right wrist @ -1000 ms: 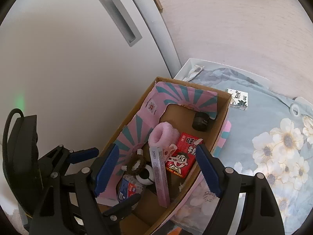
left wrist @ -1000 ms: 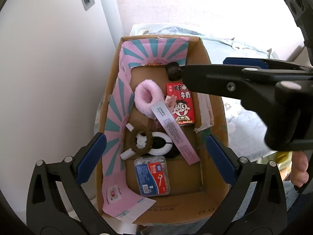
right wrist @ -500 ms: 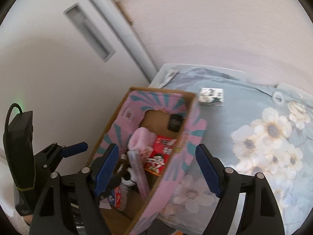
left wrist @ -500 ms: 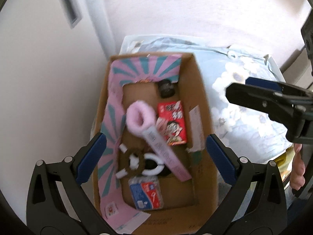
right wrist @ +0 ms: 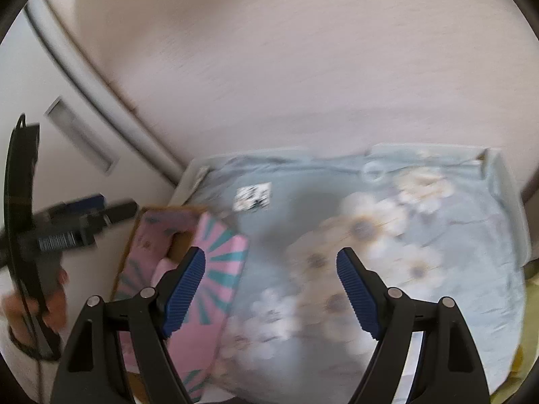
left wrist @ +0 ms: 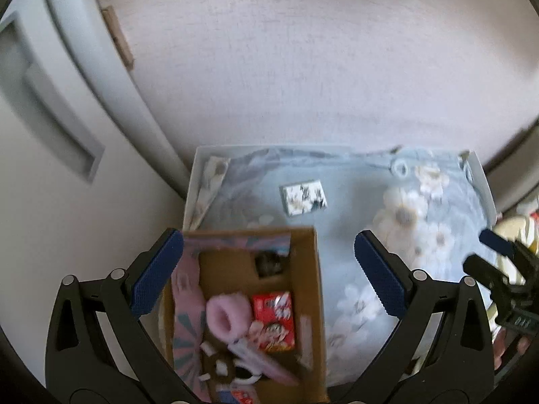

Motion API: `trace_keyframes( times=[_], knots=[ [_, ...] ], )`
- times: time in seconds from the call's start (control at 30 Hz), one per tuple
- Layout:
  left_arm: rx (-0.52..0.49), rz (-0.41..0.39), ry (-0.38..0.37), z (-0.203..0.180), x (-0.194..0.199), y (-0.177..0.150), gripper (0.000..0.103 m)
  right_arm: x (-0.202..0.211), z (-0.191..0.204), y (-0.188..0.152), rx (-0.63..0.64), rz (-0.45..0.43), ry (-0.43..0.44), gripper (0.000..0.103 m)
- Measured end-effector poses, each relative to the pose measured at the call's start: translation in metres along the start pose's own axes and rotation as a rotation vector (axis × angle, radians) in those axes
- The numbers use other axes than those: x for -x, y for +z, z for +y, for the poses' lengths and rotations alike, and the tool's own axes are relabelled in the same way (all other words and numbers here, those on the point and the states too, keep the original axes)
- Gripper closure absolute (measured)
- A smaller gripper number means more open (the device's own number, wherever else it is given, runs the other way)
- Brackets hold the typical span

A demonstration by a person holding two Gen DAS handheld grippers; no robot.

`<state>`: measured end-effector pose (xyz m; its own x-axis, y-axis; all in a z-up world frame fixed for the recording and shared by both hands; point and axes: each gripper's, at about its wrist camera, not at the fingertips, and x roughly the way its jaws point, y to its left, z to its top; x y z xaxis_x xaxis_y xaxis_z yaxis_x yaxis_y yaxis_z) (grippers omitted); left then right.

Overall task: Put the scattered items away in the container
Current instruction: 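Move both tools back over the bed toward the white tissue pack and tape roll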

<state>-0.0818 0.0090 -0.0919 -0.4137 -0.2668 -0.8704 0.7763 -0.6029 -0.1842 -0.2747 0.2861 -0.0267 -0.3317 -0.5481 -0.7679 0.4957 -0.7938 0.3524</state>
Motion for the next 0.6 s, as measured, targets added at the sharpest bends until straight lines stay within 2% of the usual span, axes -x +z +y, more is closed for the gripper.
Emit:
trace_keyframes(
  times=[0.17, 0.33, 0.47, 0.6],
  knots=[
    [0.072, 0.133, -0.074, -0.028, -0.048, 0.024, 0.001, -0.004, -0.033, 0.016, -0.037, -0.013, -0.061, 0.026],
    [0.032, 0.174, 0.034, -0.064, -0.103, 0.034, 0.001, -0.017, -0.059, 0.028, -0.048, 0.015, -0.09, 0.026],
    [0.039, 0.228, 0.074, -0.074, -0.143, 0.04, 0.001, -0.031, -0.071, 0.035, -0.046, 0.036, -0.094, 0.026],
    [0.048, 0.279, 0.151, -0.078, -0.174, 0.042, 0.001, -0.052, -0.082, 0.043, -0.043, 0.07, -0.088, 0.026]
  ],
)
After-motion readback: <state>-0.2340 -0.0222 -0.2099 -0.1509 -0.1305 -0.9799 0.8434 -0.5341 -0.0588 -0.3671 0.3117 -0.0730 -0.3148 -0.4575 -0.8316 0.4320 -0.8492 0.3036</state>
